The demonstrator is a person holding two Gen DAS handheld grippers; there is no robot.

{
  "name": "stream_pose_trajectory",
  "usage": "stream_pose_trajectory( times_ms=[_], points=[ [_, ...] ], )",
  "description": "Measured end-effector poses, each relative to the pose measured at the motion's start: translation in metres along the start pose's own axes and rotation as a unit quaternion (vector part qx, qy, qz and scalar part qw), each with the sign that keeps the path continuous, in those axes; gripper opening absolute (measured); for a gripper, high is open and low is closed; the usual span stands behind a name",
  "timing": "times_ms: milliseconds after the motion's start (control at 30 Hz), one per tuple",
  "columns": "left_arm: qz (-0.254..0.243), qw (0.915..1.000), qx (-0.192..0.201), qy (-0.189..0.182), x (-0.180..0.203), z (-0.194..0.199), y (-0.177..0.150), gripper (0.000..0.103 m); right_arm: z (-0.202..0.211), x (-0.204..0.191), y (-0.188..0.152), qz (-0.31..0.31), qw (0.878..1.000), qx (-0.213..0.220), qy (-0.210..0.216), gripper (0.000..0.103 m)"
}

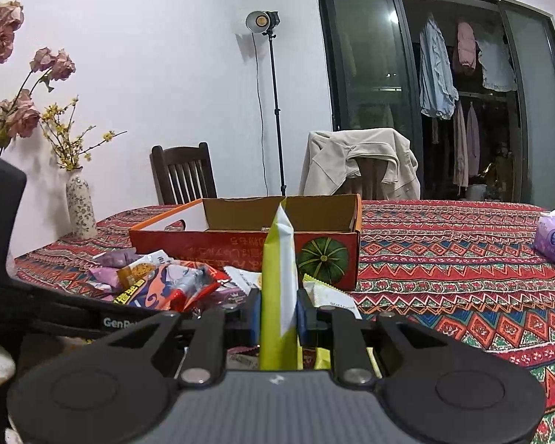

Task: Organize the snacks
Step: 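Carry both packets over the orange box and open both tools to drop them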

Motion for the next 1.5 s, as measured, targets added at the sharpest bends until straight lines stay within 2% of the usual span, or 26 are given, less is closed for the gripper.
stream_pose_trajectory(
  times_ms=[67, 233, 500, 667, 833, 1000, 1200, 1367, 1500],
  points=[
    [0.000, 1.0000, 0.001, -0.005, -0.001, 0.003, -0.002, 0.062, 0.002, -0.002, -0.001, 0.001, 1.000, 0.000, -0.002, 0.018],
    [-0.006, 0.9996, 0.010, -0.024, -0.002, 0.014, -0.005, 0.061, 0.009, -0.007, 0.000, 0.003, 1.000, 0.005, -0.007, 0.018],
    [-0.021, 0.9972, 0.060, -0.041, -0.004, 0.047, 0.005, 0.061, 0.018, -0.009, 0.014, 0.008, 0.999, 0.024, -0.020, 0.018],
    [-0.022, 0.9940, 0.099, -0.040, -0.005, 0.062, 0.033, 0.061, 0.015, -0.011, 0.040, 0.021, 0.998, 0.047, -0.027, 0.018],
    [-0.019, 0.9892, 0.143, -0.025, -0.014, 0.066, 0.072, 0.061, -0.002, -0.013, 0.078, 0.023, 0.997, 0.063, -0.031, 0.018],
    [-0.009, 0.9867, 0.162, -0.013, -0.022, 0.054, 0.114, 0.061, -0.034, -0.010, 0.118, 0.025, 0.997, 0.062, -0.042, 0.018],
    [0.016, 0.9873, 0.158, 0.002, -0.035, 0.020, 0.158, 0.061, -0.086, -0.006, 0.151, 0.016, 0.998, 0.042, -0.053, 0.018],
    [0.034, 0.9875, 0.153, 0.015, -0.046, -0.014, 0.190, 0.061, -0.129, -0.003, 0.163, 0.001, 0.998, 0.028, -0.064, 0.018],
    [0.038, 0.9879, 0.148, 0.027, -0.052, -0.043, 0.202, 0.061, -0.161, 0.000, 0.161, -0.006, 0.997, 0.015, -0.074, 0.018]
  ],
)
Point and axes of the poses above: each gripper's, at about its wrist camera, not at the fingertips, and z roughly against the way its jaws point, x to its right, y to its top, the point moved 4 cm from there along -z, roughly the way its jaws point, and after that the axes turned 6 degrees about -x, right-handed, at the moved point
